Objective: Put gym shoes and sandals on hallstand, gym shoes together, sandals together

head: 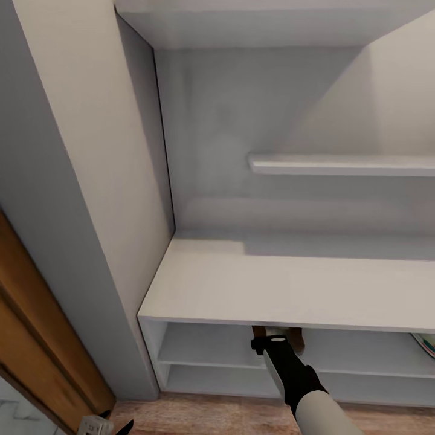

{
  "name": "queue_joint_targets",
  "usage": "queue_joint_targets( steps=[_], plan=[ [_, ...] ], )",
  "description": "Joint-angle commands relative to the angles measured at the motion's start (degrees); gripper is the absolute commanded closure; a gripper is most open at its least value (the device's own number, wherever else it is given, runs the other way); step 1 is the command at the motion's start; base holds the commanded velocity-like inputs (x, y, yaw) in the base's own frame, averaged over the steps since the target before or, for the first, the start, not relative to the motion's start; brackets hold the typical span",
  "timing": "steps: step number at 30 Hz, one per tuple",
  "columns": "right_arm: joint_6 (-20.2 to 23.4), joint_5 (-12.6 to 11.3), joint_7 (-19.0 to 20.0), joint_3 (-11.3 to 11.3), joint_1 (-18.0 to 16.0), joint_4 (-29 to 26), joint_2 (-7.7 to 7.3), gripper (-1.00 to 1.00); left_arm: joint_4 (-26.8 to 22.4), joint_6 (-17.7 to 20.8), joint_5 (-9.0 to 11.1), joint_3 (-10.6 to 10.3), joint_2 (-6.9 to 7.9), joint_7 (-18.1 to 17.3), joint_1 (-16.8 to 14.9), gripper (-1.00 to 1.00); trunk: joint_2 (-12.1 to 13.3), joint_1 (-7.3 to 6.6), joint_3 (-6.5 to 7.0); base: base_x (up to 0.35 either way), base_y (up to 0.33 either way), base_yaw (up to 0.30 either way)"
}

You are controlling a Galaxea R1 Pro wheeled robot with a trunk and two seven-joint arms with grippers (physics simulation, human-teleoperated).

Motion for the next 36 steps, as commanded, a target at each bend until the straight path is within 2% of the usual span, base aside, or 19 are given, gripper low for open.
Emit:
queue_joint_targets(
  steps=[1, 2, 3, 19, 36],
  plan=[
    [0.3, 0.4, 0.1, -0.3, 0.0, -0.1, 0.07, 1.0, 0.1, -0.2, -0.1, 0.3, -0.02, -0.3, 0.0, -1.0, 0.0, 0.0, -0.05, 0.095, 0.0, 0.0],
    [0.3, 0.4, 0.1, -0.3, 0.0, -0.1, 0.07, 1.0, 0.1, -0.2, -0.1, 0.3, -0.02, -0.3, 0.0, -1.0, 0.0, 0.0, -0.05, 0.076, 0.0, 0.0],
    [0.3, 0.4, 0.1, -0.3, 0.0, -0.1, 0.07, -1.0, 0.1, -0.2, -0.1, 0.3, -0.02, -0.3, 0.0, -1.0, 0.0, 0.0, -0.05, 0.048, 0.0, 0.0],
    [0.3, 0.4, 0.1, -0.3, 0.0, -0.1, 0.07, -1.0, 0.1, -0.2, -0.1, 0.3, -0.02, -0.3, -0.1, -1.0, 0.0, 0.0, -0.05, -0.015, 0.0, 0.0],
    [0.3, 0.4, 0.2, -0.2, 0.0, -0.1, 0.07, -1.0, 0.0, -0.2, 0.0, 0.3, -0.02, -0.3, -0.1, -1.0, 0.0, 0.0, -0.05, -0.302, 0.0, 0.0]
  ],
)
